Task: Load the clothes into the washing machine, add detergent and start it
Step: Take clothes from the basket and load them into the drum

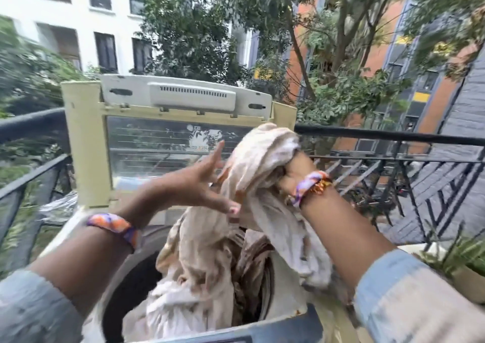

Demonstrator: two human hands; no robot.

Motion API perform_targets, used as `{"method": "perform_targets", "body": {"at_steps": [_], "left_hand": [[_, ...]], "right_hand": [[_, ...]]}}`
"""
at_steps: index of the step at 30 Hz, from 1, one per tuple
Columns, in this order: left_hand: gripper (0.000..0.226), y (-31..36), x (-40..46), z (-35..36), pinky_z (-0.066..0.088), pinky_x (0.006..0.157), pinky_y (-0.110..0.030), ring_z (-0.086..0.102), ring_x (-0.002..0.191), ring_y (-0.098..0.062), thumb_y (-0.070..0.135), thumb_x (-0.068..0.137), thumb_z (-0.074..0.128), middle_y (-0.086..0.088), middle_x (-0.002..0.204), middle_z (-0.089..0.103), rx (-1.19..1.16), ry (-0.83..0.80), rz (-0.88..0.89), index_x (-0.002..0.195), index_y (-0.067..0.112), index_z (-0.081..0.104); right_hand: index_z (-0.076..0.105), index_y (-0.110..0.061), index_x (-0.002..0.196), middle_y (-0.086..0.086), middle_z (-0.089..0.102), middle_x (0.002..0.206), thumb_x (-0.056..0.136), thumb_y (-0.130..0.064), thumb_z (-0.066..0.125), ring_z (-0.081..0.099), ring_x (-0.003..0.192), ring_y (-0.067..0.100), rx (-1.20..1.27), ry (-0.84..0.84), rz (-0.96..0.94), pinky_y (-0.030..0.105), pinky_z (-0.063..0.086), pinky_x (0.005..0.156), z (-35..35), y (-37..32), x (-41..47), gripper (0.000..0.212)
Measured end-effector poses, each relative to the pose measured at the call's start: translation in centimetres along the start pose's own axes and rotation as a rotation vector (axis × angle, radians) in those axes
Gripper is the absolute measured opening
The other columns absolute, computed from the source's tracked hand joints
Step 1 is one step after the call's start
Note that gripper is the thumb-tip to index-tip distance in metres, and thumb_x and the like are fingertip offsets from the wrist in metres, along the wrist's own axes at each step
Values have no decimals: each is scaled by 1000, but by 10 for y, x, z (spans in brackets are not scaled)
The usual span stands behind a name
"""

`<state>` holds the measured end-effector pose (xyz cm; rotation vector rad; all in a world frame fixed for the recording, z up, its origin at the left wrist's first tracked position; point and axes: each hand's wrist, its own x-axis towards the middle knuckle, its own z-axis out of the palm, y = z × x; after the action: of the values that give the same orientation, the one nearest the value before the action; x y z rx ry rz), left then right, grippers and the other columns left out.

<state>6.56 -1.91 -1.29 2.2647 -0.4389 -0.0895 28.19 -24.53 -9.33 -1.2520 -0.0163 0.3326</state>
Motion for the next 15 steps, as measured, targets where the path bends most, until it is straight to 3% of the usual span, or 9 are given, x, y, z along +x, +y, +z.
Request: {"method": "perform_targets", "body": {"at_steps": [1, 2, 4, 5, 7, 9, 11, 13, 15], "left_hand": [[148, -1, 1, 8, 36, 103, -11, 37, 128, -3, 37, 37, 92, 19, 141, 36, -75, 130, 41, 149, 24, -5], [134, -3, 3, 19, 42, 94, -8, 45, 120, -4, 26, 41, 90, 16, 131, 47, -137, 280, 92, 148, 22, 8], [108, -14, 2, 28, 51, 90, -24, 58, 108, -14, 31, 39, 77, 6, 115, 60, -182, 576, 107, 138, 25, 35], [99, -19, 0, 26, 52, 87, -28, 60, 105, -15, 36, 39, 71, 2, 111, 64, -172, 663, 87, 133, 24, 44], [78, -31, -8, 15, 46, 75, -18, 61, 101, -12, 25, 52, 75, 4, 102, 65, -63, 747, 46, 127, 19, 55], [62, -39, -16, 5, 35, 60, -5, 57, 94, -7, 9, 65, 76, 5, 95, 62, 62, 801, 13, 124, 17, 58], [58, -46, -22, -1, 33, 58, -4, 55, 90, -5, 7, 70, 73, 5, 92, 61, 110, 838, -22, 125, 18, 58], [55, -53, -24, -5, 37, 65, -14, 57, 88, -7, 12, 73, 71, 1, 95, 66, 133, 848, -66, 126, 23, 57], [54, -56, -22, -6, 39, 70, -19, 63, 92, -12, 14, 74, 71, -5, 104, 71, 198, 832, -78, 126, 26, 57]], "right_hand": [[62, -26, 95, 9, 63, 96, 79, -54, 61, 60, 78, 15, -9, -29, -57, 34, -5, 95, -10, 2, 37, 32], [52, -32, 96, 8, 54, 87, 85, -46, 55, 53, 75, 15, -124, 1, -123, 26, 29, 59, 14, 1, 40, 18], [47, -32, 100, 10, 50, 79, 90, -31, 47, 58, 67, 19, -170, -200, -167, 40, 44, 71, 96, -23, -60, 10], [52, -23, 95, 8, 57, 72, 91, -19, 45, 62, 58, 19, -227, -294, -169, 37, 51, 62, 110, -17, -75, 9], [59, -8, 96, 3, 66, 74, 89, 2, 51, 65, 59, 11, -377, -330, -286, 30, 57, 57, 128, -13, -111, 14], [50, -9, 123, 5, 62, 108, 80, -1, 67, 64, 93, 14, -727, -334, -297, 35, 56, 83, 113, -20, -140, 46], [34, -21, 139, 5, 47, 135, 74, -17, 75, 49, 121, 22, -1096, -309, -187, 34, 43, 100, 83, -11, -144, 77], [21, -26, 145, 7, 35, 147, 67, -28, 81, 36, 133, 26, -1489, -187, -51, 32, 32, 107, 43, 12, -131, 98], [4, -29, 148, 15, 14, 154, 63, -40, 81, 16, 141, 37, -1843, -120, 111, 46, 21, 115, 16, 36, -131, 115]]}}
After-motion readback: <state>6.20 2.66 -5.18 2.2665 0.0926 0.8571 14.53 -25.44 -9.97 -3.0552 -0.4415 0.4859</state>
